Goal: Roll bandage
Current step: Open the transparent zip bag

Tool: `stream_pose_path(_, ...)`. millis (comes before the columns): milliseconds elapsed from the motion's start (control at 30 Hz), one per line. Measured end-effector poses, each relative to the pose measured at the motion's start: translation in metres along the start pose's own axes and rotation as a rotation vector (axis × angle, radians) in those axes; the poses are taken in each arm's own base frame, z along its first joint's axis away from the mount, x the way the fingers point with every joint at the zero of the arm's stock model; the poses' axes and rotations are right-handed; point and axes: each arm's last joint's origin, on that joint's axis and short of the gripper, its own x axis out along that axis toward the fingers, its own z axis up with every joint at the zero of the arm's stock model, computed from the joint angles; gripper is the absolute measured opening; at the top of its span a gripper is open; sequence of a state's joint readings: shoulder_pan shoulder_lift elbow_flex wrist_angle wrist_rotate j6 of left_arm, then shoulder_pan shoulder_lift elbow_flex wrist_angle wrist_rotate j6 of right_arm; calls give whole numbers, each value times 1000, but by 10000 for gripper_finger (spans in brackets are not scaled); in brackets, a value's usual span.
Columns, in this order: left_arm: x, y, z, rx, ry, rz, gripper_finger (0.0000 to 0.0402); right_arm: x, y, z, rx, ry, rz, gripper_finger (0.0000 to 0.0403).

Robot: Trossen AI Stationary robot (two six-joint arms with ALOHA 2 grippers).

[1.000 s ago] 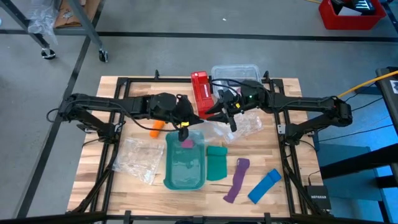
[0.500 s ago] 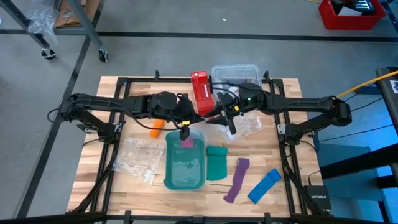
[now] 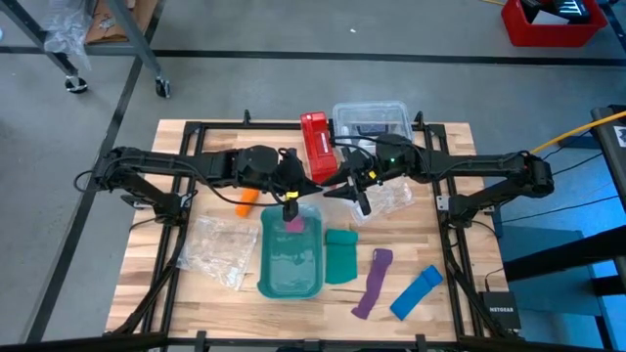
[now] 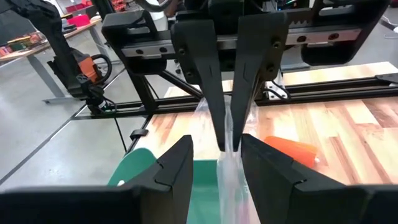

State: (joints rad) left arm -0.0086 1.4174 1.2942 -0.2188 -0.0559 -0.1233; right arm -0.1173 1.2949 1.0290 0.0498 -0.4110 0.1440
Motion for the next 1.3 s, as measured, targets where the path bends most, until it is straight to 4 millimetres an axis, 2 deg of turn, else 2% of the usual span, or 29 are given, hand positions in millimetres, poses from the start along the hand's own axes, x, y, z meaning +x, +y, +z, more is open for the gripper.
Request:
stream_pose_path(133,0,0,0,0,0,0,0,0,0,0,0,1,-1,124)
stream_pose_path(400,0,0,0,0,1,-2,0,0,-1,0,1,1,-9,31)
stream_pose_path(500,-1,0,0,0,4,-4,0,0,0,0,0,5,-13,7)
stream_pose_path(733,-2,0,0,0,5,0,0,-1,-1,-2,12,29,-39,19)
stream_pose_path(1300,-2,0,0,0,-1,-2,0,-1,-1,-4,35,47,-22,21)
